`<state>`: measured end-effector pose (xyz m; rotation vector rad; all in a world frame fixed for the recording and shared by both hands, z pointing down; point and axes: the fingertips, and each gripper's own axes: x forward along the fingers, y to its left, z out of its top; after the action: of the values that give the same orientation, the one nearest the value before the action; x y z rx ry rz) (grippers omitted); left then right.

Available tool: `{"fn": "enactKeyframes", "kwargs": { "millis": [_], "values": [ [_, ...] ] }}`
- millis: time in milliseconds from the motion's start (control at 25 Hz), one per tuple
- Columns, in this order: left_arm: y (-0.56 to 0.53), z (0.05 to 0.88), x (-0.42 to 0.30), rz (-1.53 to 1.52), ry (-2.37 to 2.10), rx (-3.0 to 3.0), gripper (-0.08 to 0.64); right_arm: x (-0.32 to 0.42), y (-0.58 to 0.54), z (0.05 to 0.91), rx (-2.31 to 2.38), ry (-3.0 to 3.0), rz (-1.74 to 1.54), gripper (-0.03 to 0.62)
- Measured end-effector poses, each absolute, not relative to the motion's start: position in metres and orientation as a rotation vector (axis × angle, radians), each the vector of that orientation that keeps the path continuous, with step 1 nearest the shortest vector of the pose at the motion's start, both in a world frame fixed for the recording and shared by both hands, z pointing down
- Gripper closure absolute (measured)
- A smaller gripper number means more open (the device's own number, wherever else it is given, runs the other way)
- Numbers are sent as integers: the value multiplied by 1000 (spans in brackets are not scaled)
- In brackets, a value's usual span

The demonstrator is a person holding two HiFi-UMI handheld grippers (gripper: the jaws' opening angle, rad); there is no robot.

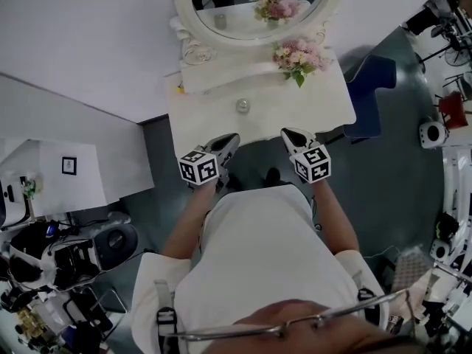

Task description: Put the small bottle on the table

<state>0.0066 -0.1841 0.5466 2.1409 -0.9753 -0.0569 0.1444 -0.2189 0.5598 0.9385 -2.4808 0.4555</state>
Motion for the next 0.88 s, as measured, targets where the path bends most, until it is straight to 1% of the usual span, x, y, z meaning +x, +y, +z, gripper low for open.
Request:
{"fn": "enactKeyframes", "kwargs": {
  "millis": [320, 680, 880],
  "values": [
    [-200, 528, 12, -175, -1051, 2132, 557, 166, -236, 547, 846, -2583, 465, 586],
    [-221, 517, 23, -168, -1116, 2154, 557, 169, -258, 527, 772, -2653, 369, 586],
    [-226, 518, 18, -157, -1136, 2153, 557, 165, -268, 522, 761, -2671, 369, 586]
  ]
}}
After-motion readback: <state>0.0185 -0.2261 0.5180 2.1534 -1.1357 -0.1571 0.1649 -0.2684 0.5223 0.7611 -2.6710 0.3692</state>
